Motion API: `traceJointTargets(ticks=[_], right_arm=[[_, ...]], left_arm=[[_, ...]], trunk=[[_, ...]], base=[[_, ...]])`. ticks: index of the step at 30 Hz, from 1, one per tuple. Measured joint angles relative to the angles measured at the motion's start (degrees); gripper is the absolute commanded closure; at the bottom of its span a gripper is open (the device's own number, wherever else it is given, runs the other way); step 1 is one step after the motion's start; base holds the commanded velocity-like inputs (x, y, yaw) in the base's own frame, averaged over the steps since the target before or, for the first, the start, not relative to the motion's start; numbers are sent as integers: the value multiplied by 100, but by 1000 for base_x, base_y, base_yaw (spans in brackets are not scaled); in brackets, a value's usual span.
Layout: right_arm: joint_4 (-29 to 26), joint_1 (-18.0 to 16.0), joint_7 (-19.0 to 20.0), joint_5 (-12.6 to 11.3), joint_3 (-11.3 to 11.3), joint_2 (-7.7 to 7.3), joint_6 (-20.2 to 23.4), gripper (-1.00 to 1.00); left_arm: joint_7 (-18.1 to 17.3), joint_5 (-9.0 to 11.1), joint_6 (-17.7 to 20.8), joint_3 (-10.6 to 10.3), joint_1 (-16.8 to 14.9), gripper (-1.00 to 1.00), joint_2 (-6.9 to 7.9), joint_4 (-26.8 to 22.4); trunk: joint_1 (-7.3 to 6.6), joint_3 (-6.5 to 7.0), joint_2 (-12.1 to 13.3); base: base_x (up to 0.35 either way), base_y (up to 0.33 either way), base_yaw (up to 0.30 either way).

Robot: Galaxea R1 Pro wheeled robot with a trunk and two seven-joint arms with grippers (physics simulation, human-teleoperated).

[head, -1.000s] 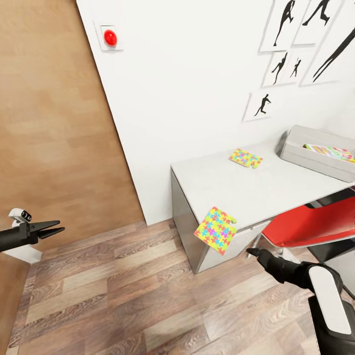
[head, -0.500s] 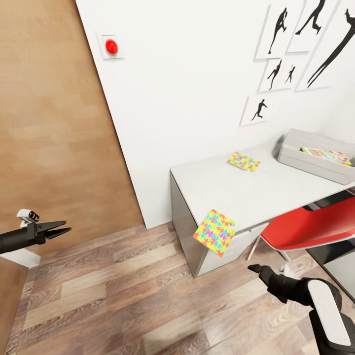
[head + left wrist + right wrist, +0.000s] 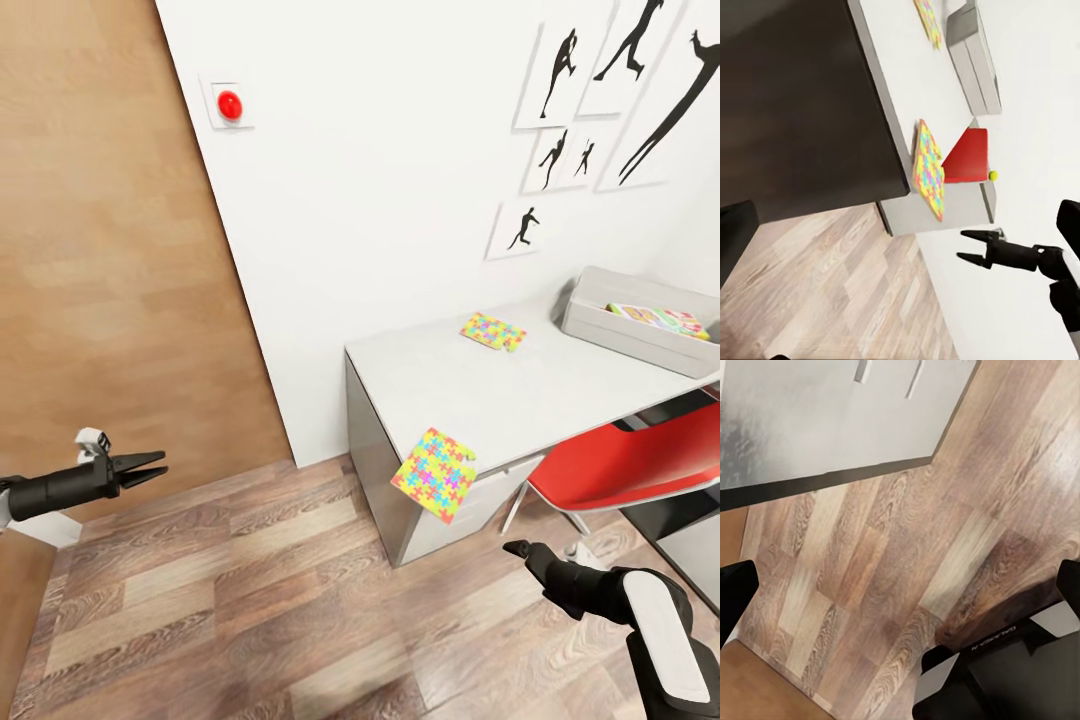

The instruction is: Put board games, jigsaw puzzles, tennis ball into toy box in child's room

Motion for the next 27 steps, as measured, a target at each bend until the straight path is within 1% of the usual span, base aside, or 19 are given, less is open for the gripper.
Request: traceJointTargets(ticks=[1,2,5,6,8,9,12,14,16,17,18,19,21,22,25,26,27], right_arm=[[0,0,0,0,-1,-2,0,-100],[-1,0,0,-1,-3,-3,1,-100],[-4,0,-1,-4,-4,-1,2,-100],[-6,0,-1,-5,-5,-2,2,-100],[-11,0,-1,-7,-5,-2,2,-100],[-15,0,-1,-7,-5,-1,2,-100],[-21,0,-1,-8,-7,-1,2,-100],[-30,0,-1,-8,-11,-2,2,-100],[-29,0,-1,-8,-13,-3,2,-100],[-31,0,-1,-8,-13,-2,2,-100],[-32,0,-1,-9,-14,-1,2,-100],[-37,0,-1,-8,-14,-1,2,-100],[-41,0,-1,-8,-13,-1,2,-100],[-43,0,-1,-7,-13,-1,3,-100],[-46,0,-1,-8,-14,-2,2,-100],[-49,0,-1,-8,-14,-4,3,-100],[-50,-1,-1,-9,-14,-5,2,-100]], left_arm=[[43,1,4,-1,0,-100,-27,0],[114,2,10,-3,-1,-100,-89,0],[190,-1,16,-5,-2,-100,-194,-3],[221,-2,18,-6,-2,-100,-260,-2],[248,-3,19,-6,-5,-100,-332,-1],[282,-3,23,-7,-7,-100,-408,-1],[381,-3,27,-7,-9,-100,-531,0],[643,2,35,-8,-11,-100,-723,6],[855,3,40,-5,-18,-100,-838,31],[1097,5,36,-2,-22,-100,-952,83],[1235,7,32,1,-28,-100,-1016,120],[1507,8,17,4,-36,-100,-1141,216],[1785,15,-8,12,-43,-100,-1292,335],[2025,14,-63,17,-46,-100,-1451,454],[2314,17,-229,23,-57,-100,-1700,618],[2442,15,-375,24,-65,-100,-1825,723],[2492,16,-448,26,-69,-100,-1881,777]], trunk=[[0,1,0],[0,1,0],[0,2,0],[0,2,0],[0,2,0],[0,2,0],[0,3,0],[0,2,0],[0,3,0],[0,2,0],[0,2,0],[0,2,0],[0,2,0],[0,2,0],[0,2,0],[0,2,0],[0,2,0]], base=[[0,0,0],[0,0,0],[0,0,0],[0,0,0],[0,0,0],[0,0,0],[0,0,0],[0,0,0],[0,0,0],[0,0,0],[0,0,0],[0,0,0],[0,0,0],[0,0,0],[0,0,0],[0,0,0],[0,0,0]])
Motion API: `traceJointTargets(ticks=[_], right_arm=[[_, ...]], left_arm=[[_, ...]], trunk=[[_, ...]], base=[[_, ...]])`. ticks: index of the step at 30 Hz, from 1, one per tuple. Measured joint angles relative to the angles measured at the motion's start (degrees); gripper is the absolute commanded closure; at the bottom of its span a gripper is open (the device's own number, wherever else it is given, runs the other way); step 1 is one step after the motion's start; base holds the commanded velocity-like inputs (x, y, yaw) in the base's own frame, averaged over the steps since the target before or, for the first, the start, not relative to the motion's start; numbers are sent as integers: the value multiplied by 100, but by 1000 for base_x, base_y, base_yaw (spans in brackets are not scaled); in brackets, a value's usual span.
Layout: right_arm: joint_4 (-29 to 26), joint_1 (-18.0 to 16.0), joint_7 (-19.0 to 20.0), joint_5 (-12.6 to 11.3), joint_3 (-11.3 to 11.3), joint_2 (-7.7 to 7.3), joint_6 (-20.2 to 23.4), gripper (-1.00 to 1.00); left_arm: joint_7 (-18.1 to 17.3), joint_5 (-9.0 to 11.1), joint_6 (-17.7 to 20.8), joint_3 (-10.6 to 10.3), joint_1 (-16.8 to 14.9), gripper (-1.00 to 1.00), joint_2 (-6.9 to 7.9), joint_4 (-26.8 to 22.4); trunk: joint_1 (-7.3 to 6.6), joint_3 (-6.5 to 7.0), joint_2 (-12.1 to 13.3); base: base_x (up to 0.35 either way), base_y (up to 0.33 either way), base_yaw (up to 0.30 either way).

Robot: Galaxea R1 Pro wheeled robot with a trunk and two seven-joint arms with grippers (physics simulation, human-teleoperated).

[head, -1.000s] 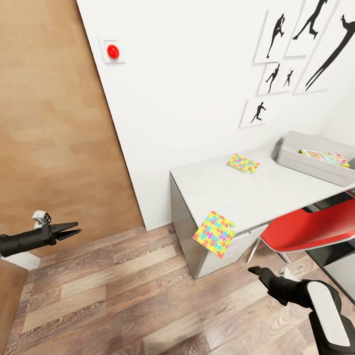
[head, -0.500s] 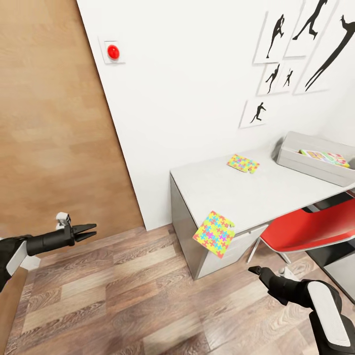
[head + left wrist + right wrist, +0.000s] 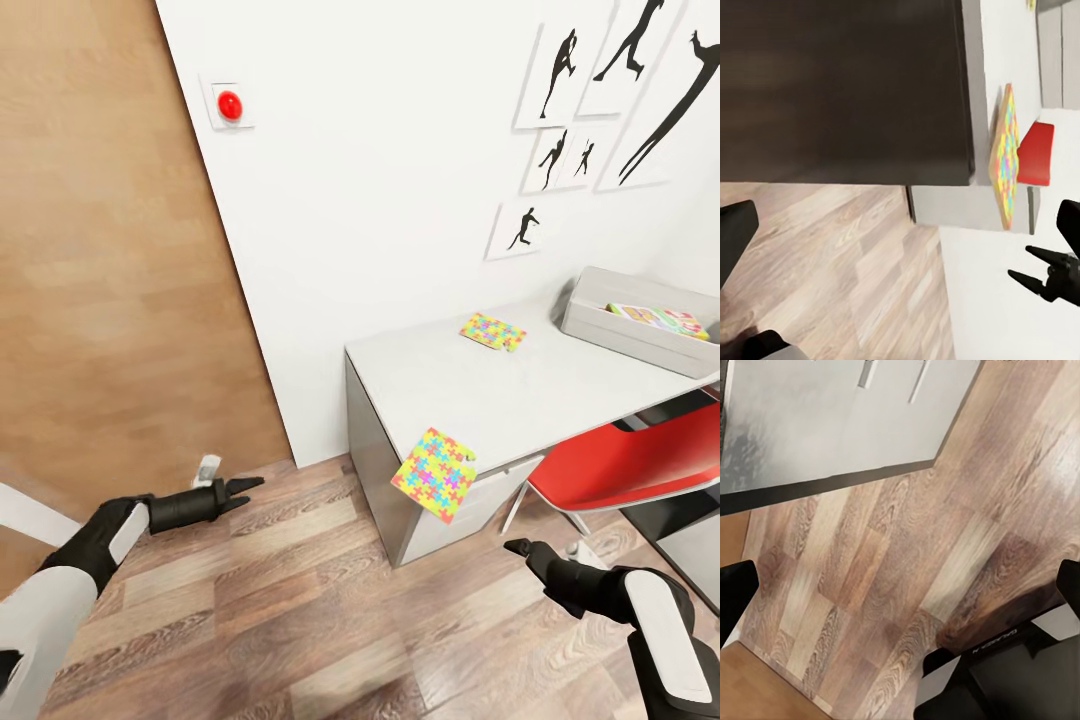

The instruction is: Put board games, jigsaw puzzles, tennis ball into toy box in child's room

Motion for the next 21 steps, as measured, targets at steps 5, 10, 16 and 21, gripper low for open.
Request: traceJointTargets(ticks=[5,10,16,21], right_arm=[[-3,1,0,1,-2,-3,7,-100],[2,2,0,4,-98,-16,18,-100],[2,2,0,1,-169,-45,37,-100],[17,3,-5,-1,-196,-54,42,-100]], left_arm=[[158,1,-277,-1,8,-100,-282,305],[194,4,-500,-33,13,-100,-714,496],[202,8,-689,-44,15,-100,-977,658],[204,13,-702,-45,16,-100,-1045,696]], trunk=[[0,0,0],[0,0,0],[0,0,0],[0,0,0]], base=[[0,0,0],[0,0,0],[0,0,-7],[0,0,-145]])
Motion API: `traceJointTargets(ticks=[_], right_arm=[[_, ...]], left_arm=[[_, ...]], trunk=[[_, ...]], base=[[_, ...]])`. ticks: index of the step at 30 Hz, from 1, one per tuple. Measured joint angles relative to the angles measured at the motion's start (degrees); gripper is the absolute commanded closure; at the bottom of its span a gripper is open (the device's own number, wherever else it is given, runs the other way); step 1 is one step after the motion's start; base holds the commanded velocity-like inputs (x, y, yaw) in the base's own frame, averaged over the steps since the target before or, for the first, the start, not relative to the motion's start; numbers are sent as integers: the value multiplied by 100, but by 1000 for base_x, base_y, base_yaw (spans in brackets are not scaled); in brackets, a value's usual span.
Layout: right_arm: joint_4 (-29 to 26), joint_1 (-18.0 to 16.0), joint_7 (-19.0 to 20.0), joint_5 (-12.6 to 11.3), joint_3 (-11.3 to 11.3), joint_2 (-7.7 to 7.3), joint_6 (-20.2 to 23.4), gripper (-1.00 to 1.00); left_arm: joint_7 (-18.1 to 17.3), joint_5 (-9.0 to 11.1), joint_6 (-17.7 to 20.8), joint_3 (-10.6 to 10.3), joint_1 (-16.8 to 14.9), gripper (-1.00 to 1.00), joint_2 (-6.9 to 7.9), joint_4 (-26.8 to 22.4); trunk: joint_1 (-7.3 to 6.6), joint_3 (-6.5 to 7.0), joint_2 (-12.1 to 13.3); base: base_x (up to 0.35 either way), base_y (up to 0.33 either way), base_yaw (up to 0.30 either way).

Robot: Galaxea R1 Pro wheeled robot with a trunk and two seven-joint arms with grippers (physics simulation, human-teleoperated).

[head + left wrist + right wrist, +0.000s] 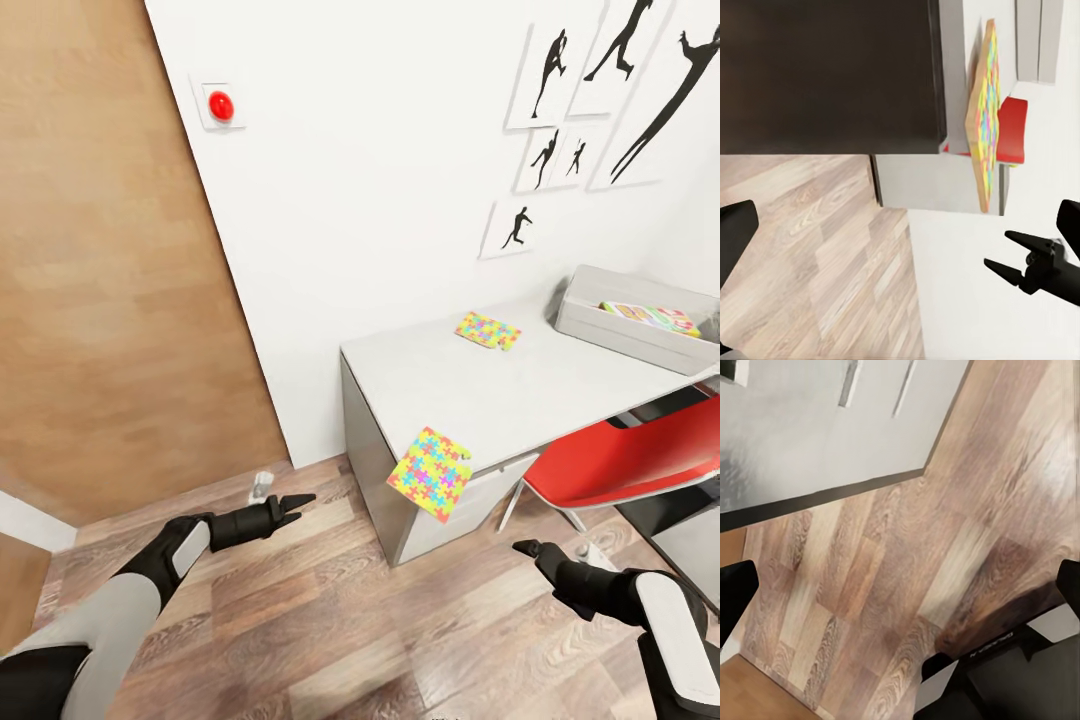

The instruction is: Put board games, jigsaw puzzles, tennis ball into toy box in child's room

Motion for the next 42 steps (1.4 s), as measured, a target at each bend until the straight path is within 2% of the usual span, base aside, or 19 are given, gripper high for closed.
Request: traceJointTargets(ticks=[10,27,40,42], right_arm=[[11,0,-4,1,1,-34,2,-100],[21,-1,-4,0,10,-37,2,-100],[28,-1,-4,1,21,-37,6,-100],[27,-1,-3,1,24,-34,8,-100]], left_arm=[[1,16,2,4,4,-100,-38,11],[0,28,8,8,5,-100,-48,11],[-6,49,-5,15,6,-100,-48,11],[-7,52,-4,17,6,-100,-48,11]], trunk=[[0,0,0],[0,27,0],[0,35,0],[44,-1,-79]], base=[[0,-137,-213],[0,-104,-57],[0,-18,-11],[0,-1,0]])
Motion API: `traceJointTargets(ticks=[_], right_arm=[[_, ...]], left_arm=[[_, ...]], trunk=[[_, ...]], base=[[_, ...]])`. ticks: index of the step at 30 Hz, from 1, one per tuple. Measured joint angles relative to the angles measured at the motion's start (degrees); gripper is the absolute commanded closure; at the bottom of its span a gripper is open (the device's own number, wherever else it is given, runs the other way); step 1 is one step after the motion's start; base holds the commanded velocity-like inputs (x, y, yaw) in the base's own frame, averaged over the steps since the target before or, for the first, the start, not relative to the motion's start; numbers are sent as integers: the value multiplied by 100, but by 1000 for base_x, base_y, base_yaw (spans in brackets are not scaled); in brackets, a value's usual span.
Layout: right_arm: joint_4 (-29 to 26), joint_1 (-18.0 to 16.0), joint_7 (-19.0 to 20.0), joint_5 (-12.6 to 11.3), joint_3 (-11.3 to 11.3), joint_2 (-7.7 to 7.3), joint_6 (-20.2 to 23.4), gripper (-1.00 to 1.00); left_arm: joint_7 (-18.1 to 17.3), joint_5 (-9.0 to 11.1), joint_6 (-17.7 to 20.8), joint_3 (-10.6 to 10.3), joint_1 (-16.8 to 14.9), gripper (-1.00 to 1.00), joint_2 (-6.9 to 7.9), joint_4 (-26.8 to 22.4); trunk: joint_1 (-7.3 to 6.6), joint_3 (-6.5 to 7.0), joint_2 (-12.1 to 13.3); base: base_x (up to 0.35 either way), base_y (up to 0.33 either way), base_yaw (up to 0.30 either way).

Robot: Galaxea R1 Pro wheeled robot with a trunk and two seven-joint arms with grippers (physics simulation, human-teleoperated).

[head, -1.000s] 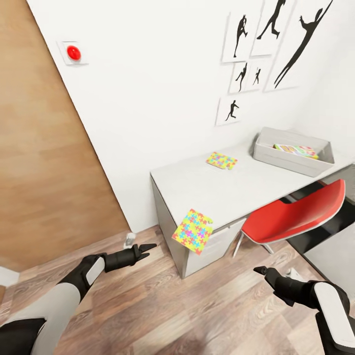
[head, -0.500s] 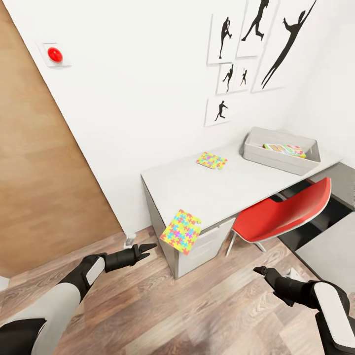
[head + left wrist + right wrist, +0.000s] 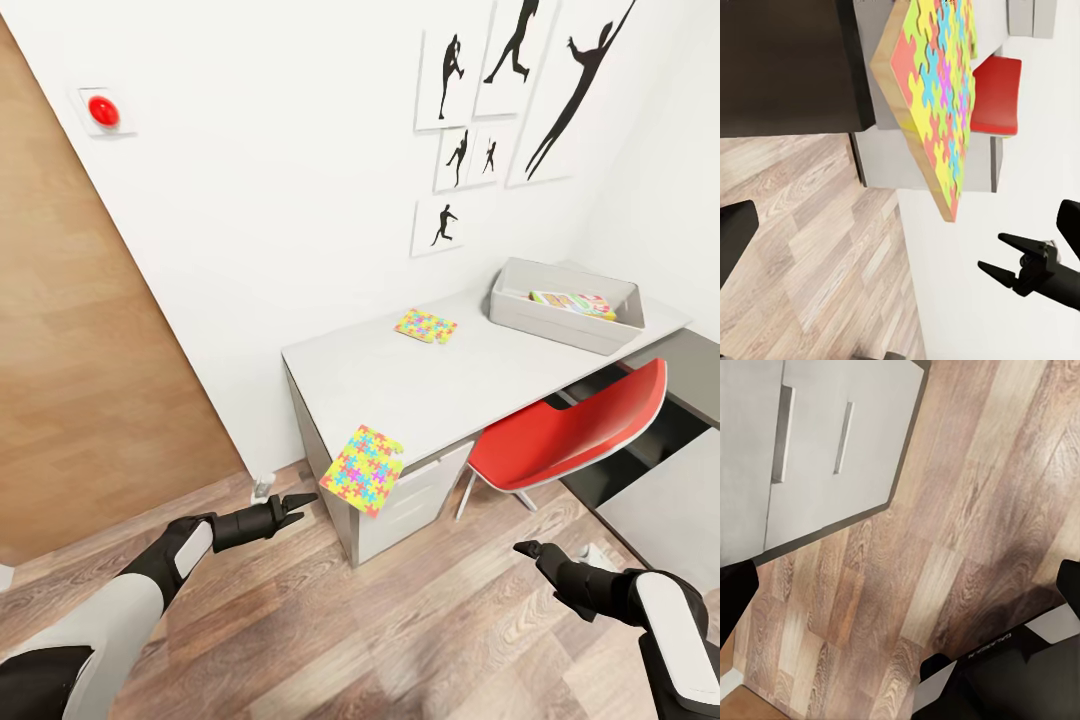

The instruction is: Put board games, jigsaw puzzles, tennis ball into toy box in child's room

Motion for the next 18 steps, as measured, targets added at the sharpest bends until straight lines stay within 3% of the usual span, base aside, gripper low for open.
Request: traceJointTargets(ticks=[15,18], right_arm=[[-11,1,2,-9,16,6,11,-100],[-13,5,1,-9,20,11,11,-100]], left_arm=[[-68,2,-7,38,0,-100,8,0],[-79,3,-7,38,0,-100,9,0]], trunk=[[330,-271,-604],[331,-271,-606]], base=[[0,0,0],[0,0,0]])
